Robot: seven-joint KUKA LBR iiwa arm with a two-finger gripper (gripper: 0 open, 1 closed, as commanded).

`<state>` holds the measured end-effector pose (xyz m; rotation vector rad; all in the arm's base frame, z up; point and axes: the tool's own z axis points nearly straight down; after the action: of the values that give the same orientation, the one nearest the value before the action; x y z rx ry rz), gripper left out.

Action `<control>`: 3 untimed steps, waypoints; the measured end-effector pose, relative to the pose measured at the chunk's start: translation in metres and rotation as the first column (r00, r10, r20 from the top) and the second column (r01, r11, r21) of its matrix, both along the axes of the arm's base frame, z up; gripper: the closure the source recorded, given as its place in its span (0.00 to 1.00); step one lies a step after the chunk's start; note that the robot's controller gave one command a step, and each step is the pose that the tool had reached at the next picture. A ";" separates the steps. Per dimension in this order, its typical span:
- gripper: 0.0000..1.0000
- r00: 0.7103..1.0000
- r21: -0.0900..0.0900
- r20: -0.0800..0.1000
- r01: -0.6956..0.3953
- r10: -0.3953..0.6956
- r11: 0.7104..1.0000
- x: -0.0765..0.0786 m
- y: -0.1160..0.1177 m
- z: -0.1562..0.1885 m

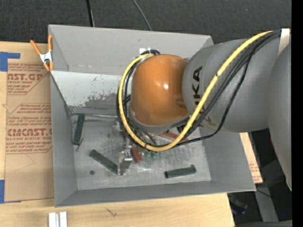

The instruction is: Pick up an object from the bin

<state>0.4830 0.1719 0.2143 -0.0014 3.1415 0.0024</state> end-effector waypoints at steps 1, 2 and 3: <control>0.00 1.000 0.000 0.000 0.000 0.000 1.000 0.000 0.000 0.000; 0.00 0.999 0.002 0.005 0.037 -0.037 0.999 0.011 -0.015 -0.069; 1.00 0.997 0.000 -0.006 -0.077 0.077 0.997 -0.001 -0.035 -0.142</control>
Offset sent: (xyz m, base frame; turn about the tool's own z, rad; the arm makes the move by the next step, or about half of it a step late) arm 0.0174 -0.0275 -0.1163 0.0643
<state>0.4820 0.1372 0.0722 -0.1225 3.1451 0.0020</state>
